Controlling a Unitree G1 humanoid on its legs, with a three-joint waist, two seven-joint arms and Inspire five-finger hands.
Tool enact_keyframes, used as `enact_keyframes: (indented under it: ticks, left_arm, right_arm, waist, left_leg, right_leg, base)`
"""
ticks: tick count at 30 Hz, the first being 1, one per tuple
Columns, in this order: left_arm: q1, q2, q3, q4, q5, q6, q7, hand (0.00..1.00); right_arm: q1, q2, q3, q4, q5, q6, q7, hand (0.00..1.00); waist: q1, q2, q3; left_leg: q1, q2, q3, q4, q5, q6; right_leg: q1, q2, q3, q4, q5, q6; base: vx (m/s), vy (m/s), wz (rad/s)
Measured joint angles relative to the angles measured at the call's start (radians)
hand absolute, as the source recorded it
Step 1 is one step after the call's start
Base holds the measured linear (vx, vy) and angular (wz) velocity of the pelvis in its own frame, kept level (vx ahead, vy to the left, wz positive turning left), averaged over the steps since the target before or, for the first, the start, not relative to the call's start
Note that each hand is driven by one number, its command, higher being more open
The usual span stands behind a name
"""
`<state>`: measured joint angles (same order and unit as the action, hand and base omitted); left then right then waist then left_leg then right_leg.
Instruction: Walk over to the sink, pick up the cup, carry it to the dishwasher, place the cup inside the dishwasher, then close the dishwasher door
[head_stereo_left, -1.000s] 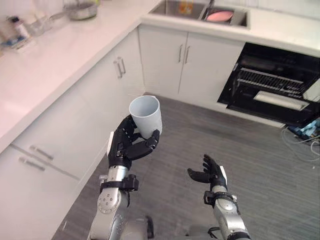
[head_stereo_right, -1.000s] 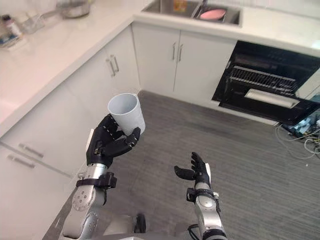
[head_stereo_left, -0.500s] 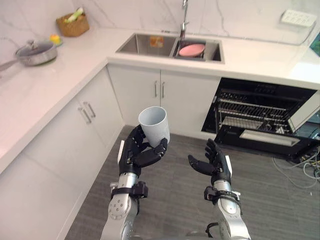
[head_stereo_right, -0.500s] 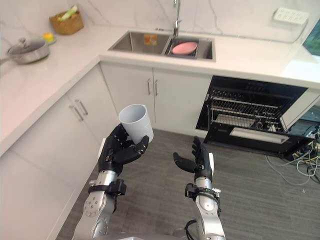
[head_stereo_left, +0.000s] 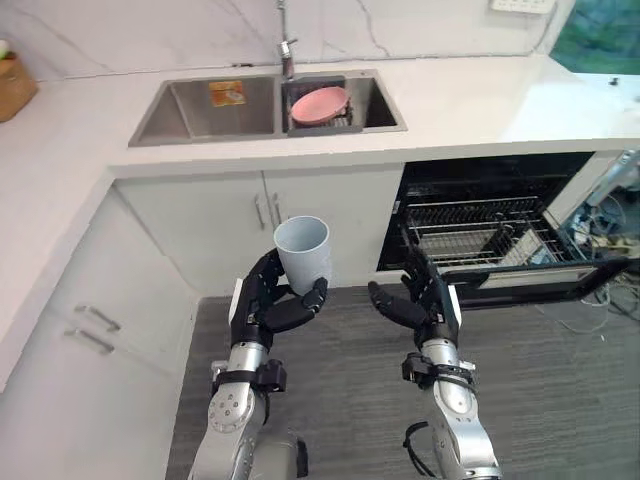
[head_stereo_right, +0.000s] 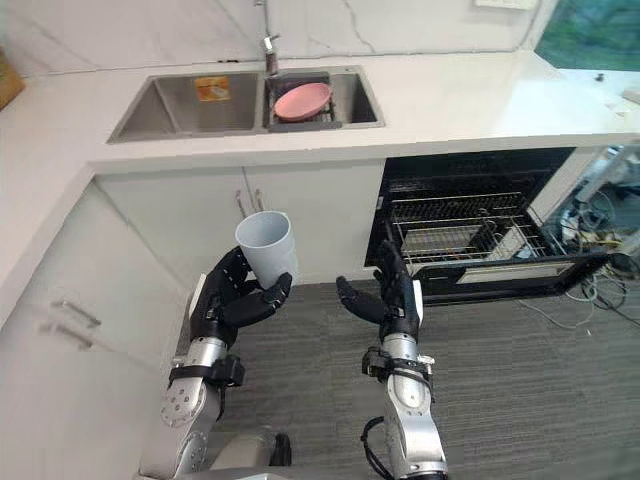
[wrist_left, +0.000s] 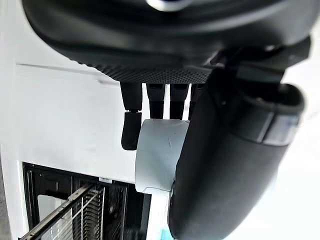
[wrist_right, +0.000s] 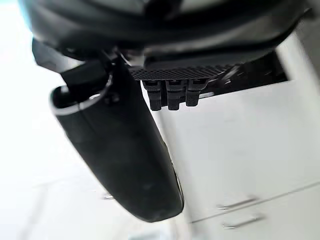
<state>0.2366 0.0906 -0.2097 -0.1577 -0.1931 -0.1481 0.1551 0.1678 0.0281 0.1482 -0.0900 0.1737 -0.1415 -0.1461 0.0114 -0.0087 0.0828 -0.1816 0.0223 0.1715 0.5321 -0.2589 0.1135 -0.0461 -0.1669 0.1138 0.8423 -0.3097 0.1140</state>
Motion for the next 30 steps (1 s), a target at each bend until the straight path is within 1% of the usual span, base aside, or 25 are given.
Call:
enact_keyframes:
  ticks: [1, 2, 3, 4, 5, 7, 8, 9, 10, 11, 12, 14, 16, 17, 18, 20, 21, 22, 23, 24, 25, 26, 27, 28, 30]
  left_arm:
    - [0.000, 0.000, 0.001, -0.008, 0.002, -0.001, 0.009, 0.30]
    - [0.000, 0.000, 0.002, -0.014, 0.009, -0.003, 0.017, 0.30]
    - [0.002, 0.003, 0.004, -0.032, 0.020, -0.007, 0.028, 0.30]
    - [0.001, 0.006, 0.004, -0.046, 0.020, -0.023, 0.035, 0.30]
    - [0.001, 0.006, 0.005, -0.047, 0.020, -0.034, 0.037, 0.30]
    - [0.002, 0.006, 0.015, -0.041, 0.021, -0.046, 0.039, 0.30]
    - [0.002, 0.006, 0.026, -0.022, 0.022, -0.048, 0.039, 0.30]
    - [-0.003, 0.004, 0.040, 0.015, 0.029, -0.050, 0.040, 0.30]
    - [-0.001, -0.022, 0.046, 0.068, 0.036, -0.045, 0.040, 0.30]
    - [-0.002, -0.032, 0.053, 0.089, 0.038, -0.041, 0.040, 0.30]
    - [-0.006, -0.055, 0.069, 0.114, 0.038, -0.029, 0.041, 0.30]
    - [0.008, -0.089, 0.085, 0.128, 0.038, -0.008, 0.043, 0.30]
    - [0.025, -0.089, 0.085, 0.107, 0.038, -0.012, 0.040, 0.30]
    - [0.025, -0.089, 0.085, 0.100, 0.038, -0.013, 0.040, 0.30]
    - [0.022, -0.089, 0.086, 0.082, 0.039, -0.018, 0.038, 0.30]
    - [0.017, -0.089, 0.087, 0.081, 0.039, -0.026, 0.037, 0.30]
    - [0.017, -0.088, 0.086, 0.084, 0.039, -0.026, 0.035, 0.30]
    - [0.016, -0.087, 0.083, 0.089, 0.039, -0.026, 0.033, 0.30]
    - [0.015, -0.087, 0.082, 0.092, 0.039, -0.026, 0.032, 0.30]
    - [0.012, -0.086, 0.082, 0.096, 0.039, -0.026, 0.031, 0.30]
    - [-0.003, -0.069, 0.082, 0.110, 0.039, -0.031, 0.032, 0.30]
    - [-0.017, -0.056, 0.081, 0.128, 0.039, -0.031, 0.033, 0.30]
    - [-0.053, -0.022, 0.079, 0.161, 0.040, -0.030, 0.033, 0.30]
    - [-0.064, -0.005, 0.078, 0.172, 0.041, -0.030, 0.035, 0.30]
    - [-0.064, 0.007, 0.078, 0.172, 0.042, -0.030, 0.036, 0.30]
  right_arm:
    - [0.000, 0.001, 0.024, -0.030, 0.000, -0.001, 0.011, 0.90]
    - [0.000, 0.002, 0.035, -0.046, 0.000, -0.004, 0.020, 0.90]
    - [0.000, 0.003, 0.057, -0.072, 0.002, -0.021, 0.034, 0.90]
    - [0.000, 0.006, 0.066, -0.100, 0.003, -0.035, 0.049, 0.90]
    - [-0.001, 0.007, 0.068, -0.109, 0.004, -0.045, 0.057, 0.90]
    - [-0.005, 0.005, 0.074, -0.118, 0.032, -0.070, 0.075, 0.90]
    - [-0.015, -0.001, 0.078, -0.107, 0.040, -0.074, 0.083, 0.90]
    - [-0.022, -0.009, 0.081, -0.081, 0.044, -0.076, 0.087, 0.90]
    - [-0.021, -0.038, 0.079, -0.044, 0.060, -0.071, 0.088, 0.90]
    - [-0.018, -0.048, 0.077, -0.034, 0.067, -0.068, 0.088, 0.90]
    - [-0.006, -0.065, 0.069, -0.031, 0.079, -0.051, 0.088, 0.90]
    - [0.043, -0.073, 0.052, -0.044, 0.088, -0.041, 0.081, 0.90]
    - [0.059, -0.071, 0.056, -0.071, 0.118, -0.041, 0.082, 0.90]
    - [0.063, -0.070, 0.056, -0.089, 0.123, -0.041, 0.083, 0.90]
    - [0.063, -0.069, 0.055, -0.129, 0.146, -0.046, 0.089, 0.90]
    - [0.056, -0.068, 0.053, -0.137, 0.159, -0.059, 0.099, 0.90]
    - [0.055, -0.068, 0.053, -0.135, 0.160, -0.059, 0.103, 0.90]
    - [0.055, -0.069, 0.052, -0.124, 0.163, -0.059, 0.104, 0.90]
    - [0.055, -0.071, 0.051, -0.117, 0.168, -0.059, 0.105, 0.90]
    - [0.055, -0.078, 0.051, -0.109, 0.180, -0.059, 0.106, 0.90]
    - [0.051, -0.087, 0.049, -0.083, 0.187, -0.059, 0.116, 0.90]
    - [0.051, -0.084, 0.049, -0.067, 0.187, -0.057, 0.119, 0.90]
    - [0.051, -0.083, 0.049, -0.049, 0.187, -0.056, 0.127, 0.90]
    - [0.049, -0.085, 0.051, -0.038, 0.187, -0.054, 0.139, 0.90]
    - [0.047, -0.088, 0.052, -0.036, 0.187, -0.046, 0.156, 0.90]
  waist:
    - [0.000, 0.003, 0.002]
    - [-0.001, 0.005, 0.004]
    - [-0.002, 0.009, 0.002]
    - [-0.008, -0.001, -0.003]
    - [-0.010, -0.006, -0.007]
    - [-0.025, -0.014, -0.013]
    - [-0.027, -0.017, -0.017]
    - [-0.043, -0.017, -0.023]
    - [-0.053, 0.025, -0.040]
    - [-0.054, 0.035, -0.045]
    - [-0.055, 0.046, -0.038]
    - [-0.051, 0.048, -0.034]
    - [-0.049, 0.054, -0.036]
    - [-0.048, 0.058, -0.039]
    - [-0.038, 0.063, -0.044]
    - [-0.025, 0.062, -0.044]
    - [-0.025, 0.060, -0.042]
    - [-0.026, 0.058, -0.040]
    - [-0.027, 0.058, -0.041]
    - [-0.028, 0.065, -0.043]
    - [-0.025, 0.056, -0.042]
    - [-0.030, 0.041, -0.045]
    - [-0.043, 0.020, -0.043]
    - [-0.047, 0.012, -0.042]
    - [-0.047, 0.012, -0.042]
  left_leg:
    - [0.070, 0.017, 0.039, -0.027, -0.024, 0.006]
    - [0.101, 0.030, 0.056, -0.037, -0.036, 0.002]
    - [0.144, 0.054, 0.088, -0.052, -0.059, -0.008]
    - [0.173, 0.074, 0.119, -0.062, -0.085, -0.025]
    - [0.186, 0.080, 0.131, -0.069, -0.092, -0.039]
    - [0.222, 0.096, 0.168, -0.093, -0.106, -0.069]
    - [0.251, 0.096, 0.197, -0.116, -0.103, -0.094]
    - [0.276, 0.101, 0.195, -0.121, -0.118, -0.120]
    - [0.289, 0.133, 0.177, -0.126, -0.119, -0.133]
    - [0.289, 0.145, 0.156, -0.120, -0.115, -0.139]
    - [0.278, 0.162, 0.118, -0.054, -0.093, -0.167]
    - [0.189, 0.221, 0.043, 0.264, 0.001, -0.168]
    - [0.141, 0.250, 0.022, 0.393, -0.003, -0.164]
    - [0.113, 0.258, 0.016, 0.420, -0.008, -0.166]
    - [0.043, 0.275, 0.013, 0.413, -0.025, -0.167]
    - [0.001, 0.275, 0.001, 0.332, -0.039, -0.171]
    - [-0.020, 0.255, -0.021, 0.219, -0.041, -0.175]
    - [-0.025, 0.219, -0.060, 0.075, -0.030, -0.176]
    - [-0.022, 0.195, -0.082, -0.008, -0.001, -0.176]
    - [-0.011, 0.165, -0.113, -0.143, 0.097, -0.170]
    - [0.007, 0.139, -0.129, -0.198, 0.173, -0.214]
    - [0.021, 0.120, -0.126, -0.216, 0.177, -0.206]
    - [0.042, 0.094, -0.122, -0.260, 0.193, -0.186]
    - [0.065, 0.077, -0.104, -0.299, 0.206, -0.175]
    - [0.102, 0.058, -0.080, -0.352, 0.220, -0.164]
  right_leg:
    - [-0.054, -0.006, -0.050, 0.090, -0.009, -0.016]
    - [-0.080, -0.005, -0.086, 0.118, -0.015, -0.027]
    - [-0.139, -0.003, -0.160, 0.133, -0.023, -0.041]
    - [-0.191, -0.002, -0.234, 0.104, -0.031, -0.055]
    - [-0.215, -0.001, -0.268, 0.073, -0.035, -0.061]
    - [-0.254, 0.018, -0.352, -0.088, -0.027, -0.076]
    - [-0.259, 0.037, -0.395, -0.230, 0.011, -0.109]
    - [-0.243, 0.078, -0.389, -0.311, 0.125, -0.179]
    - [-0.218, 0.114, -0.399, -0.337, 0.116, -0.189]
    - [-0.211, 0.128, -0.402, -0.345, 0.111, -0.195]
    - [-0.174, 0.148, -0.407, -0.375, 0.104, -0.205]
    - [-0.016, 0.186, -0.398, -0.507, 0.104, -0.206]
    - [0.067, 0.203, -0.380, -0.566, 0.104, -0.206]
    - [0.087, 0.207, -0.373, -0.584, 0.104, -0.206]
    - [0.110, 0.207, -0.345, -0.614, 0.105, -0.206]
    - [0.125, 0.200, -0.312, -0.627, 0.105, -0.205]
    - [0.144, 0.191, -0.294, -0.634, 0.105, -0.204]
    - [0.158, 0.177, -0.281, -0.634, 0.105, -0.202]
    - [0.164, 0.170, -0.275, -0.633, 0.104, -0.192]
    - [0.173, 0.164, -0.263, -0.633, 0.099, -0.166]
    - [0.187, 0.154, -0.230, -0.639, 0.078, -0.120]
    - [0.191, 0.138, -0.223, -0.643, 0.076, -0.116]
    - [0.195, 0.110, -0.216, -0.645, 0.077, -0.114]
    - [0.195, 0.090, -0.198, -0.650, 0.084, -0.103]
    - [0.202, 0.070, -0.177, -0.662, 0.098, -0.081]
  base:
    - [0.24, 0.145, -1.10]
    - [0.21, 0.089, -1.06]
    - [0.18, 0.020, -0.96]
    - [0.17, -0.009, -0.90]
    - [0.25, -0.072, -0.75]
    - [0.26, -0.079, -0.58]
    - [0.27, -0.069, -0.48]
    - [0.57, -0.116, -0.44]
    - [0.48, -0.089, -0.21]
    - [0.59, -0.133, -0.17]
    - [0.47, -0.146, -0.08]
    - [0.49, -0.132, -0.08]
    - [0.32, -0.043, -0.23]
    - [0.35, -0.009, -0.41]
    - [0.39, 0.035, -0.50]
    - [0.28, 0.090, -0.54]
    - [0.23, 0.165, -0.44]
    - [0.22, 0.186, -0.40]
    - [0.20, 0.217, -0.36]
    - [0.20, 0.238, -0.45]
    - [0.21, 0.216, -0.36]
    - [0.20, 0.186, -0.11]
    - [0.17, 0.144, 0.08]
    - [0.14, 0.151, 0.01]
    - [0.10, 0.120, -0.22]
